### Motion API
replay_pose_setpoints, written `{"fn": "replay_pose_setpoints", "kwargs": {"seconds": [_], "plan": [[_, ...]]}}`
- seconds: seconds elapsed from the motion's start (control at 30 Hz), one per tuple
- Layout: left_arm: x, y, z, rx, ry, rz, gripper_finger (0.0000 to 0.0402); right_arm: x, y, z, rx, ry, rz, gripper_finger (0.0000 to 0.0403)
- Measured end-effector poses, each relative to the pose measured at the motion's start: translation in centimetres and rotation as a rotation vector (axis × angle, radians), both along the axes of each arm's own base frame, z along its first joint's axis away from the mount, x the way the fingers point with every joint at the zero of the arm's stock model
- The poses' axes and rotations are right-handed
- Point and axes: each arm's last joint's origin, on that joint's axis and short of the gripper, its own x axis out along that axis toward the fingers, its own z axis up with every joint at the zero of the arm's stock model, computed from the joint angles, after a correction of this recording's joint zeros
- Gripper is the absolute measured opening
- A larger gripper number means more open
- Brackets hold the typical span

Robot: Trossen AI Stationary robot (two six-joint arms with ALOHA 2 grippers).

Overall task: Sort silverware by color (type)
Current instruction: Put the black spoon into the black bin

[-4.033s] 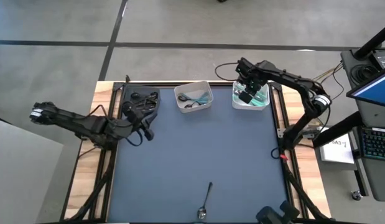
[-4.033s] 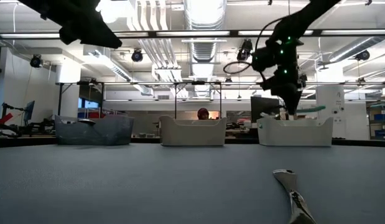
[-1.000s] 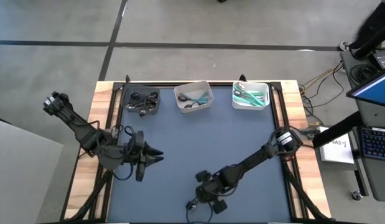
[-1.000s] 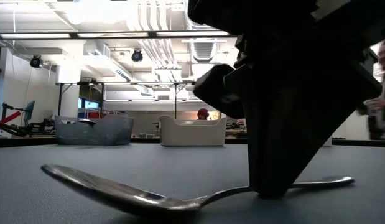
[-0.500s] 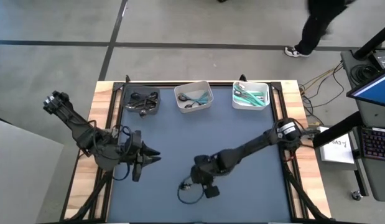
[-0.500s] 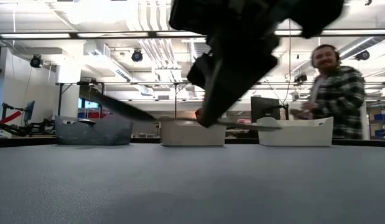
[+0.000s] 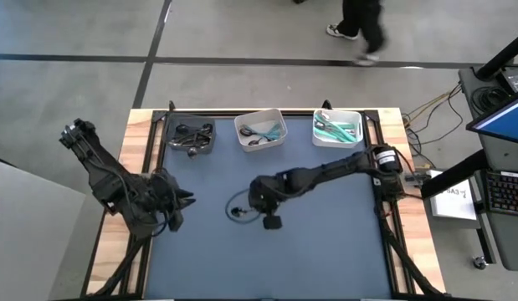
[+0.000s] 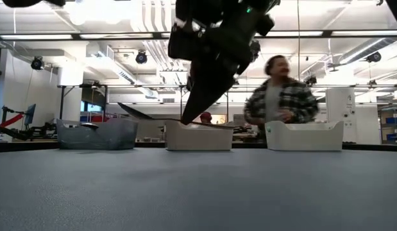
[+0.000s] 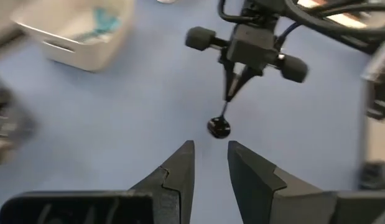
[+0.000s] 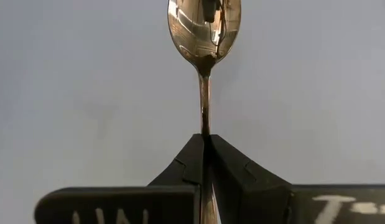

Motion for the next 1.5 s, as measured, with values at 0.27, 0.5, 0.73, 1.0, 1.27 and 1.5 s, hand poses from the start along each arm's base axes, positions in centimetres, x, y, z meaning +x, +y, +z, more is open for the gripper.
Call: {"fn": "replay_pose_setpoints", "kwargs": {"seconds": [0.27, 0.5, 0.73, 1.0, 1.27, 1.5], "plan": [[-2.6, 3.0, -3.3, 0.035, -0.016, 0.153, 0.0079, 0.2, -5.0, 0.0, 0.035, -0.009, -0.032, 0.0009], [-4.8, 5.3, -8.0, -0.155, -0.196, 0.127, 0.0079, 0.1, -7.9, 0.1, 0.036, -0.018, -0.099, 0.0009], [-4.3, 5.4, -11.5, -0.122, -0.587, -0.077, 0.0078, 1.0, -8.7, 0.7, 0.041, -0.131, -0.125, 0.0009], [-4.5, 7.3, -11.8, 0.254, -0.825, 0.128, 0.0078, 2.5, -9.0, 2.3, 0.083, -0.344, -0.213, 0.0009], [-4.6, 8.1, -11.0, 0.41, -0.693, 0.308, 0.0085, 3.2, -9.4, 3.4, -0.001, -0.484, -0.317, 0.0009], [-3.9, 7.6, -11.5, 0.315, -0.733, 0.274, 0.0107, 3.7, -9.9, 4.8, -0.043, -0.645, -0.312, 0.0009]]}}
